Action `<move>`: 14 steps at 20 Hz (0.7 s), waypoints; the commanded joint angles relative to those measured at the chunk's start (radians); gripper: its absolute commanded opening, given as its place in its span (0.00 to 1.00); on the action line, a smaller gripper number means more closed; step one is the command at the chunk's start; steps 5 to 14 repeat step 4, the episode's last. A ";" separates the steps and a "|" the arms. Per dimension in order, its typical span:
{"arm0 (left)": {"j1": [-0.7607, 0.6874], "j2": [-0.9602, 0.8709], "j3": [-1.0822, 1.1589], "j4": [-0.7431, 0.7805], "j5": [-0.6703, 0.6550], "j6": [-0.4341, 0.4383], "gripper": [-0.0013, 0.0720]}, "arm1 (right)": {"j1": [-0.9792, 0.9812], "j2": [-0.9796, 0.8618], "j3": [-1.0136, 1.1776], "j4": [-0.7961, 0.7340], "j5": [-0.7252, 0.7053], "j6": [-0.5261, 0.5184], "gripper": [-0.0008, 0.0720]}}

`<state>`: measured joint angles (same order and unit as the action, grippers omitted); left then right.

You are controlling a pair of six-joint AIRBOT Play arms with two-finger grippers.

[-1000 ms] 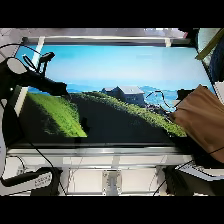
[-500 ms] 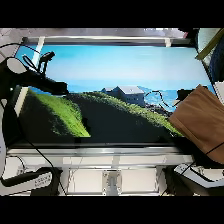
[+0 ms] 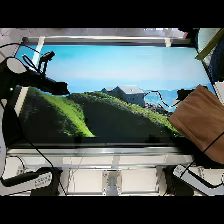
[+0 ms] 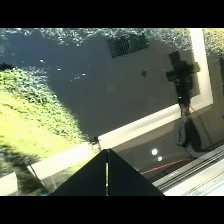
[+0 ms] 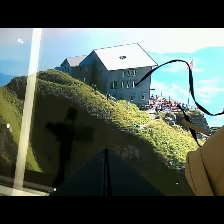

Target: Fold the clothes and pants, and hang the long-sleeved shirts on hangers.

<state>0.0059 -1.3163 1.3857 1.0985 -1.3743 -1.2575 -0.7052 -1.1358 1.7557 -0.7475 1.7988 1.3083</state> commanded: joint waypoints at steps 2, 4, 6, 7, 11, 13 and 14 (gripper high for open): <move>0.000 0.000 0.000 0.000 0.000 0.000 0.04 | 0.015 0.001 0.000 -0.012 0.008 -0.005 0.05; 0.000 0.000 0.000 0.000 0.000 0.000 0.04 | 0.015 0.001 0.000 -0.012 0.008 -0.005 0.05; 0.000 0.000 0.000 0.000 0.000 0.000 0.04 | 0.015 0.001 0.000 -0.012 0.008 -0.005 0.05; 0.000 0.000 0.000 0.000 0.000 0.000 0.04 | 0.015 0.001 0.000 -0.012 0.008 -0.005 0.05; 0.000 0.000 0.000 0.000 0.000 0.000 0.04 | 0.015 0.001 0.000 -0.012 0.008 -0.005 0.05; 0.000 0.000 0.000 0.000 0.000 0.000 0.04 | 0.015 0.001 0.000 -0.012 0.008 -0.005 0.05; 0.000 0.000 0.000 0.000 0.000 0.000 0.04 | 0.015 0.001 0.000 -0.012 0.008 -0.005 0.05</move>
